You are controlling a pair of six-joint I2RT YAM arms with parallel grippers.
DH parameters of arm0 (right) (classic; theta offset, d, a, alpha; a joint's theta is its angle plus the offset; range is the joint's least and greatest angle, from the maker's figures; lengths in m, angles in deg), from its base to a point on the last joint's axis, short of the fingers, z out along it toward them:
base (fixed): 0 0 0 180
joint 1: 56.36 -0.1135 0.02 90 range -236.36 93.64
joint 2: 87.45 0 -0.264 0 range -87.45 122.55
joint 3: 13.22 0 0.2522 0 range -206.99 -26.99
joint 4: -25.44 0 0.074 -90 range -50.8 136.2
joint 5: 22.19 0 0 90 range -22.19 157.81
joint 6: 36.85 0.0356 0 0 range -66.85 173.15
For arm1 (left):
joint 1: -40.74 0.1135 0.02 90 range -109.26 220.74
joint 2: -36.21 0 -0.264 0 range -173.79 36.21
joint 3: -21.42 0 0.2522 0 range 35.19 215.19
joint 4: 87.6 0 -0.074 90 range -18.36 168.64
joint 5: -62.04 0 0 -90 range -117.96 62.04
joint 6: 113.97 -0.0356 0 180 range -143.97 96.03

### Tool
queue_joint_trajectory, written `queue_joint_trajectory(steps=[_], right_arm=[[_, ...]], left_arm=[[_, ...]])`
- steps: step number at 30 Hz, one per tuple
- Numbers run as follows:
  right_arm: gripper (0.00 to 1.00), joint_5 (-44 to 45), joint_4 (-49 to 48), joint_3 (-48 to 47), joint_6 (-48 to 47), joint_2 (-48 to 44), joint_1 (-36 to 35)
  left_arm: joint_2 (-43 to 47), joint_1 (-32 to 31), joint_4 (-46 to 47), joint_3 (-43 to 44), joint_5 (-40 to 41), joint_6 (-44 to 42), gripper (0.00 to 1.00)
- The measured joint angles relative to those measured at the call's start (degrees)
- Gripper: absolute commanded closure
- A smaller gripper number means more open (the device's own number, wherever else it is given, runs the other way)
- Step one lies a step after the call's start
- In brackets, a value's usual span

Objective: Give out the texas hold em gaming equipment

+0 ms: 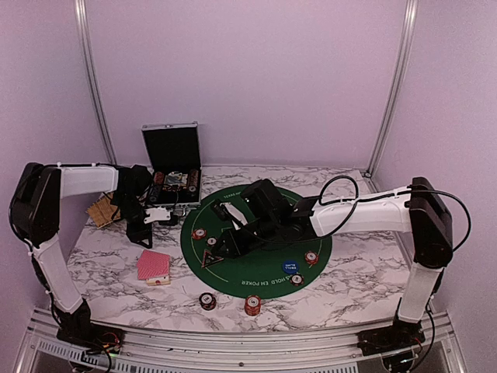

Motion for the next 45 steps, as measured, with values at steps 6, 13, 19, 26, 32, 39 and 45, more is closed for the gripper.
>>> queue_joint_trajectory(steps=[6, 13, 19, 26, 32, 39, 45], right_arm=[[0.88, 0.0, 0.0, 0.1, 0.0, 0.0, 0.0], [0.88, 0.2, 0.0, 0.1, 0.0, 0.0, 0.0], [0.88, 0.2, 0.0, 0.2, 0.0, 0.0, 0.0], [0.89, 0.2, -0.2, 1.2, 0.2, 0.0, 0.0], [0.89, 0.3, -0.2, 2.0, 0.2, 0.0, 0.0], [0.89, 0.6, -0.2, 2.1, 0.2, -0.3, 0.0], [0.89, 0.6, -0.2, 2.4, 0.3, -0.5, 0.1]], left_arm=[[0.0, 0.0, 0.4, -1.8, 0.0, 0.5, 0.49], [0.2, -0.1, 0.6, -3.0, 0.0, 0.6, 0.48], [1.6, -0.6, 0.6, -4.3, 0.0, 0.7, 0.48], [2.5, -1.6, 0.6, -4.7, 0.0, 0.8, 0.45], [2.4, -1.9, 0.6, -4.0, 0.1, 0.8, 0.42], [0.1, -2.0, 1.1, -1.2, 0.2, 0.9, 0.41], [-1.0, -3.1, 1.9, -0.3, 0.2, 1.1, 0.41]])
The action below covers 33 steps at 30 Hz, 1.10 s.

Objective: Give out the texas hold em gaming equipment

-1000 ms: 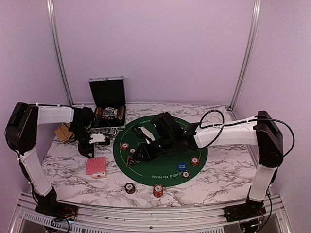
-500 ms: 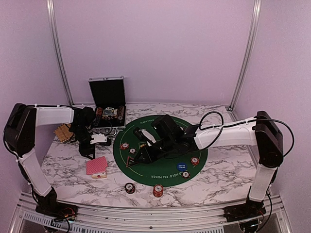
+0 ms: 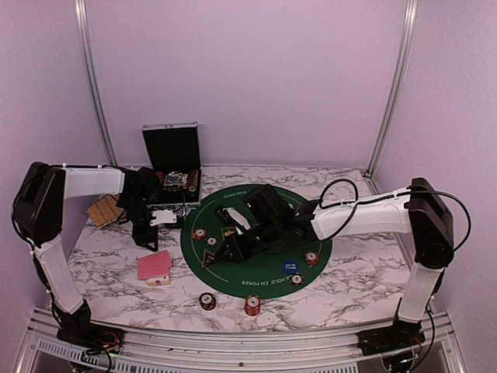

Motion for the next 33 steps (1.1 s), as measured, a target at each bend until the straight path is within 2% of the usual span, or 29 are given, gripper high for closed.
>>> queue_joint_trajectory(steps=[12, 33], right_arm=[[0.89, 0.0, 0.0, 0.8, 0.0, 0.0, 0.3], [0.89, -0.1, -0.1, 2.2, 0.2, -1.2, 0.8]], left_arm=[[0.2, -4.3, 0.3, 0.1, 0.1, 0.1, 0.41], [2.3, -5.0, 0.6, -2.6, 2.7, 0.6, 0.37]])
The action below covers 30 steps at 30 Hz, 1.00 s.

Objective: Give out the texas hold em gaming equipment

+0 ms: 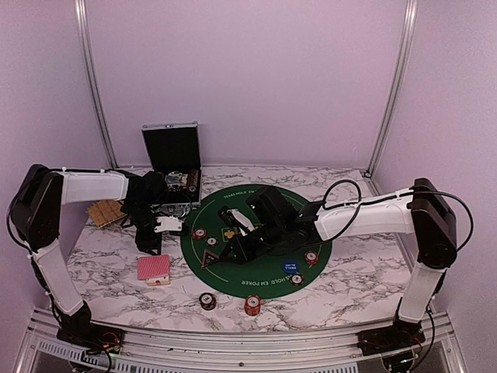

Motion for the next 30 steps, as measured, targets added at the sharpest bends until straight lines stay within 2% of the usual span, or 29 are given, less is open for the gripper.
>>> queue_joint_trajectory(steps=[9, 12, 21, 30], right_arm=[[0.89, 0.0, -0.4, 0.7, 0.0, -0.8, 0.0], [0.89, 0.0, -0.5, 0.8, 0.1, -0.8, 0.0], [0.89, 0.0, -0.8, 1.2, 0.2, -1.3, 0.1], [0.89, 0.1, -1.1, 2.1, 0.2, -1.9, 0.2]], left_arm=[[0.4, 0.2, 0.2, -0.1, 0.4, 0.5, 0.36], [1.0, 0.2, 0.2, -0.2, 0.4, 0.7, 0.33], [2.1, 0.2, 0.6, -1.2, 2.5, 1.4, 0.01], [2.1, 1.4, 1.4, 4.0, 8.4, 2.2, 0.01]])
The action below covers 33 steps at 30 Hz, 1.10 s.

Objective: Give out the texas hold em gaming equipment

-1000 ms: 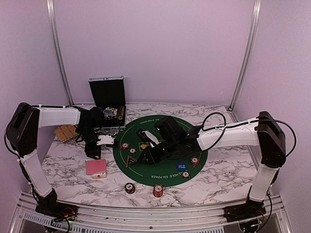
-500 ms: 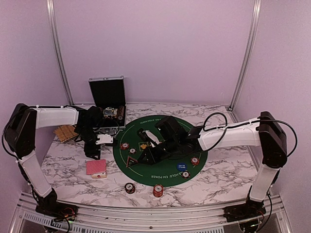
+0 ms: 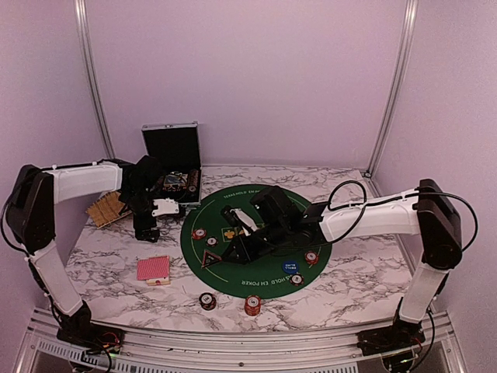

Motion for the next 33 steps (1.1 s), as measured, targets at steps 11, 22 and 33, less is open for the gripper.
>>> queue_joint_trajectory(steps=[11, 22, 33], right_arm=[[0.69, 0.4, 0.0, 0.5, 0.0, -1.5, 0.3], [0.53, 0.9, 0.4, 0.5, -0.2, -1.6, 0.6], [0.46, 1.3, 0.8, 0.5, -0.2, -2.7, 0.6]], left_arm=[[6.8, 1.3, -5.0, 1.5, 0.4, 0.1, 0.01], [11.8, -1.4, -17.2, -6.9, -11.1, 0.7, 0.01], [12.6, -2.6, -13.7, -13.9, -12.5, 3.0, 0.01]])
